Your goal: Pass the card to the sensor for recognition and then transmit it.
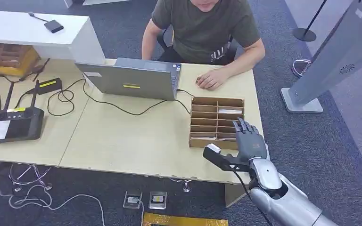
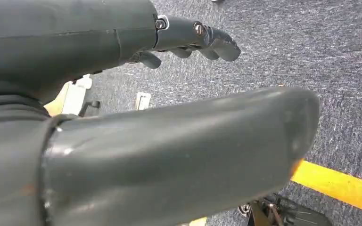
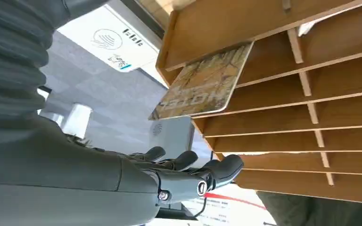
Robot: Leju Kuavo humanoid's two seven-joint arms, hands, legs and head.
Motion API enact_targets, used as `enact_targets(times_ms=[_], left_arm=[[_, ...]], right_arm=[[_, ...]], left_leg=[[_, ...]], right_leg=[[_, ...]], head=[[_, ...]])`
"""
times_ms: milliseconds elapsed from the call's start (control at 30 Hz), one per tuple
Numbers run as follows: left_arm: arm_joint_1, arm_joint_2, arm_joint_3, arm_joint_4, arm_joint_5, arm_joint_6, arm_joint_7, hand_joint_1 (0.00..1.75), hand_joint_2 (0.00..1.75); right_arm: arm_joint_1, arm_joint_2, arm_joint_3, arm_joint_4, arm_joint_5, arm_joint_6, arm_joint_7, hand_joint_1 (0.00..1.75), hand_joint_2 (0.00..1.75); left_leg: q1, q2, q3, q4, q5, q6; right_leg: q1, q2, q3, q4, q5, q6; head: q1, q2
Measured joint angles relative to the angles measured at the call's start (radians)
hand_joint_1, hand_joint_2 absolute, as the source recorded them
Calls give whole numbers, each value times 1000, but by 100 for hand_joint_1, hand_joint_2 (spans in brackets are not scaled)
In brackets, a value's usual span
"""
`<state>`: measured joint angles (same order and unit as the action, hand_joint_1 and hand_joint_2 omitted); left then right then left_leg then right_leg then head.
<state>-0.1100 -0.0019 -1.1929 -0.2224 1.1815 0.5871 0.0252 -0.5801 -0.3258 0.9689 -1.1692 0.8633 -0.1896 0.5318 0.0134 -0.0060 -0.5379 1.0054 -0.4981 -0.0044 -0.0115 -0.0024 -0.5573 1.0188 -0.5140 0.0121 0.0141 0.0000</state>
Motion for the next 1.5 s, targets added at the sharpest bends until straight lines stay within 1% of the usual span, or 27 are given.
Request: enact_targets(times_ms=[200,233,267,533,900,1133,1267,1500], left_arm=[[0,1,-3,0,-5,-1,0,0,0],[0,2,-5,0,-5,-1,0,0,0],[0,2,-5,0,-5,-1,0,0,0],[0,5,-15,0,-7,-3,0,0,0],[0,6,-16,0,-7,-11,-1,0,0],[0,8,-16,0,-7,-11,-1,0,0],[0,8,-18,0,-7,-11,-1,0,0],[0,8,-24,0,-7,-11,-1,0,0]], right_arm=[[0,0,0,0,-1,0,2,0,175],[0,0,0,1,-1,0,2,143,175],[0,0,0,2,-1,0,3,175,175],[1,0,0,6,4,3,10,175,175],[-1,0,-3,16,-19,-6,-28,175,175],[-1,0,-3,24,-20,-6,-33,175,175],[-2,0,-2,29,-33,-10,-48,175,175],[-5,16,4,54,-54,-27,-70,175,175]], left_leg=[[0,0,0,0,0,0],[0,0,0,0,0,0],[0,0,0,0,0,0],[0,0,0,0,0,0],[0,0,0,0,0,0],[0,0,0,0,0,0],[0,0,0,0,0,0],[0,0,0,0,0,0]], right_leg=[[0,0,0,0,0,0],[0,0,0,0,0,0],[0,0,0,0,0,0],[0,0,0,0,0,0],[0,0,0,0,0,0],[0,0,0,0,0,0],[0,0,0,0,0,0],[0,0,0,0,0,0]], head=[[0,0],[0,0],[0,0],[0,0],[0,0],[0,0],[0,0],[0,0]])
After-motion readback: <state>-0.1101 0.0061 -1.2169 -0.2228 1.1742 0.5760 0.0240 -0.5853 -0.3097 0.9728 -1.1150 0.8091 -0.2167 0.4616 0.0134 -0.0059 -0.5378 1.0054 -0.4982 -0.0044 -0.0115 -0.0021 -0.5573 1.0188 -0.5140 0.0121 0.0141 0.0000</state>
